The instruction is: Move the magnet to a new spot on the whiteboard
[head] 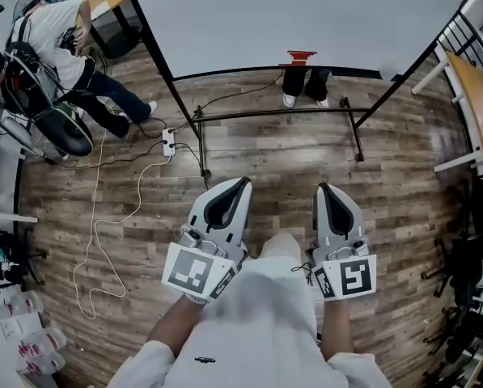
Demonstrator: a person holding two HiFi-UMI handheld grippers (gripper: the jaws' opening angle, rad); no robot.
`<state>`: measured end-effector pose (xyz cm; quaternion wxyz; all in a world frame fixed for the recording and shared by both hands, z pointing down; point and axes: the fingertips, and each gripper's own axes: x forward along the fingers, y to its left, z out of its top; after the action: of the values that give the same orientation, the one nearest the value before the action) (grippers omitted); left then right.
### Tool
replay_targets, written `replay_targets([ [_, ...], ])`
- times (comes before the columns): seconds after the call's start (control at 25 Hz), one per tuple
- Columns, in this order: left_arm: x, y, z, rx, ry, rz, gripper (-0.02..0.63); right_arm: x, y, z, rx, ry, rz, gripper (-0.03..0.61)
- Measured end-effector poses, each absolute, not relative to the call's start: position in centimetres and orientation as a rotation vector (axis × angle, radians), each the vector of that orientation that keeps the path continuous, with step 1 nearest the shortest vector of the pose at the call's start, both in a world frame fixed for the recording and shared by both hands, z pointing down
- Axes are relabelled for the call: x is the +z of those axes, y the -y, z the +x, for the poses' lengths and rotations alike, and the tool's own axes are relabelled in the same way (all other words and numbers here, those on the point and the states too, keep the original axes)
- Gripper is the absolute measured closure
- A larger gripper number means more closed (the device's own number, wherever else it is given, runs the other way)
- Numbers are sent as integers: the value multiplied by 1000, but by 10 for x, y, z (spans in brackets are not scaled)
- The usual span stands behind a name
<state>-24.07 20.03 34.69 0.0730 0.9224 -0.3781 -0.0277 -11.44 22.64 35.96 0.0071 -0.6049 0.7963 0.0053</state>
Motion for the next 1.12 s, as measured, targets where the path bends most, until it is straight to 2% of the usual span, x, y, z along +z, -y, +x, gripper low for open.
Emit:
replay_targets([
  [0.48,346,-79,-213,-85,1125,2783,607,344,-105,-77,73,-2380,-1950,568],
  [1.12,316,112,-83,-78,1251,2789,607,307,105,36,161,-2452,-1785,568],
])
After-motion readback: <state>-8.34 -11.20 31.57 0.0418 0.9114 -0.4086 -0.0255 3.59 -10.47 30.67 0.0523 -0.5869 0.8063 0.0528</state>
